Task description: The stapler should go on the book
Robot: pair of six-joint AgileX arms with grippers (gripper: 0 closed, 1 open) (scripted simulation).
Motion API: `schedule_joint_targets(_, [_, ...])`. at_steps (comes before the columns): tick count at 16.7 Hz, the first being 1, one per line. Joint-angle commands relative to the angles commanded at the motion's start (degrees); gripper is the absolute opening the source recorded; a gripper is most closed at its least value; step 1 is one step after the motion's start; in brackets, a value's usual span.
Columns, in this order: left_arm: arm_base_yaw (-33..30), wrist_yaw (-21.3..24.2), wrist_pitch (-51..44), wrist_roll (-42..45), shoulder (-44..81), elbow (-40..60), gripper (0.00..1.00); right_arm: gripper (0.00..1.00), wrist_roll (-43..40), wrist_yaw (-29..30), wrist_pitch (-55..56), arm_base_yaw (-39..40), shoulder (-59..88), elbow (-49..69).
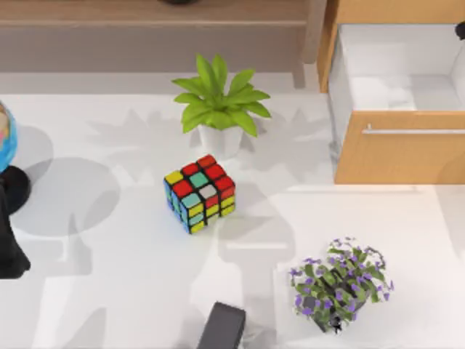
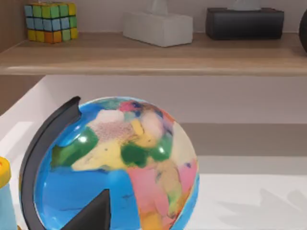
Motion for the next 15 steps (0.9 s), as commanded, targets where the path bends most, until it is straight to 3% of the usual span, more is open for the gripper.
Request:
schedule_joint_targets(8, [0.00, 0.00, 0.00, 0.00, 0.00, 0.00, 1.00, 0.00, -11.00, -0.68, 3.84, -15.15, -15.23, -20.77])
schedule_joint_targets(15, [0.00, 0.00, 0.00, 0.00, 0.00, 0.00, 1.00, 0.00, -15.94, 0.67, 4.98, -26.28, -18.48, -37.66])
